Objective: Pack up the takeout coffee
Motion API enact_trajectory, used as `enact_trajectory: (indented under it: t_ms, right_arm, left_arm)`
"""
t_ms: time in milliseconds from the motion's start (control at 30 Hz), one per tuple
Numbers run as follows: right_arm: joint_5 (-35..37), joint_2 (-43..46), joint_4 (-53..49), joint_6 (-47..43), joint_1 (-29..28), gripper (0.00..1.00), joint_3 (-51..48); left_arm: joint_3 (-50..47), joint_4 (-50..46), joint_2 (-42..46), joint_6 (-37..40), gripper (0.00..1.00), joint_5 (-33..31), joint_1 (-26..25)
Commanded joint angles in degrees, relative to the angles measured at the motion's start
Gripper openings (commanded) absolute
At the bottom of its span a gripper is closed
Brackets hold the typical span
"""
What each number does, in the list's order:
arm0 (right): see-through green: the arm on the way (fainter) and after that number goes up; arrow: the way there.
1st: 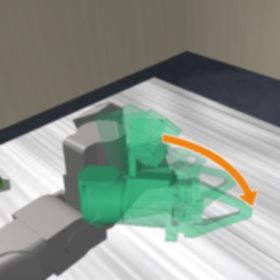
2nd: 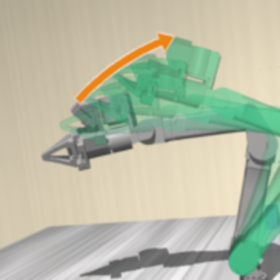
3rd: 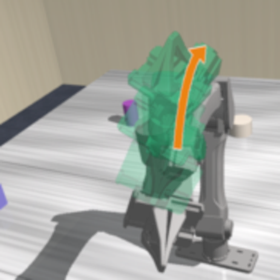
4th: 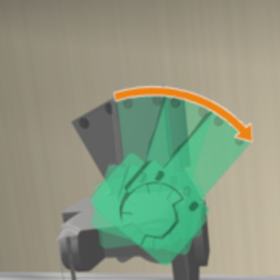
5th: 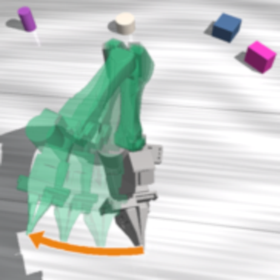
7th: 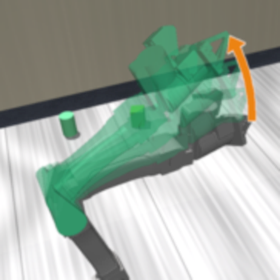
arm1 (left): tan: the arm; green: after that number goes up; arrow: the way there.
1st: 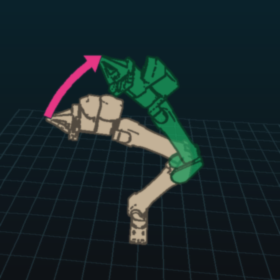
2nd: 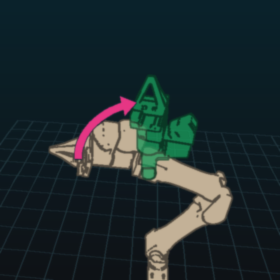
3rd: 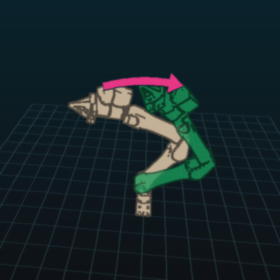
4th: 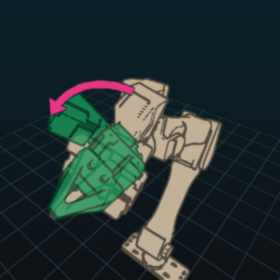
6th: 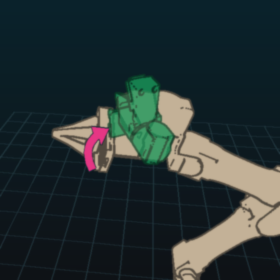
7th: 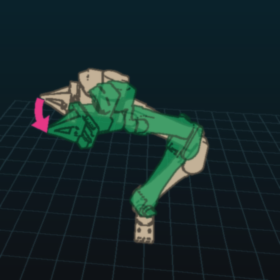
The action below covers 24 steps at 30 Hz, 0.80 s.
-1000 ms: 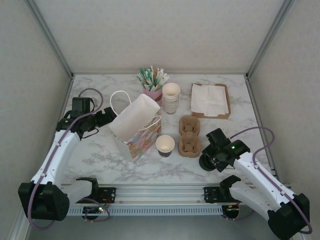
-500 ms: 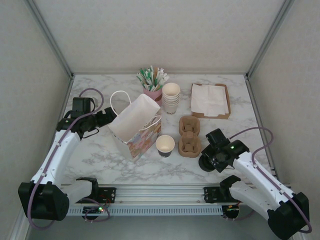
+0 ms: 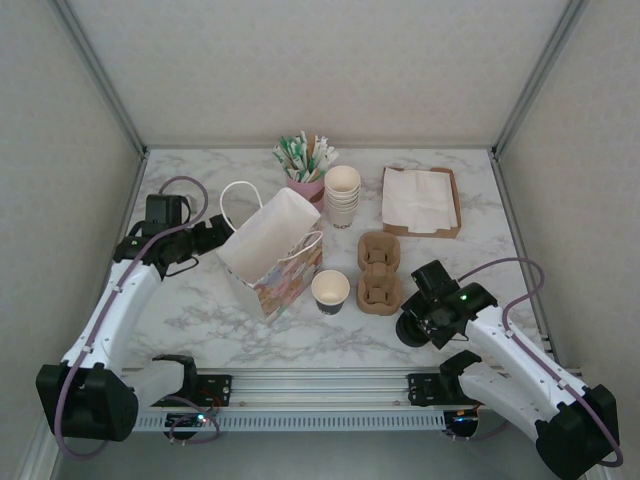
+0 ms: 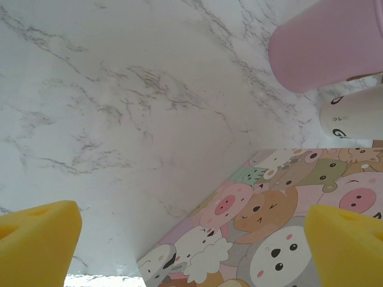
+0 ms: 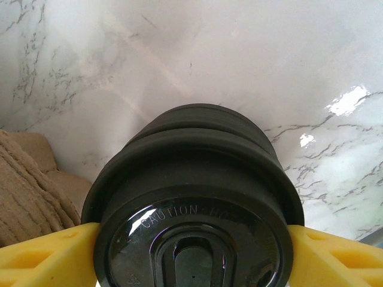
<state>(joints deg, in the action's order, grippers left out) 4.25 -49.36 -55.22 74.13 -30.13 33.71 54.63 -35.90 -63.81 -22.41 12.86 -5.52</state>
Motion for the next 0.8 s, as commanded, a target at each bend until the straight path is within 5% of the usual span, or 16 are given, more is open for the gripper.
enact_trajectory:
  t_ms: [0,400,767]
  right_arm:
    - [-0.07,0.66,-0.66,-0.08,0.32,0.75,0.08]
    - [3.75,1.18,-5.53,-5.36,0.22,0.73,4.69]
    - [4.43,1.61,-3.53,-28.71,-0.38,0.71,18.25]
  left_arm:
    - [1.0,-1.08,-0.33,0.71,0.96,-0.44,-0.52]
    - [1.07,-1.18,-0.26,0.73,0.96,-0.58,-0.56]
    - [1.13,-1.1,-0.17,0.39,0.96,-0.05,-0.56]
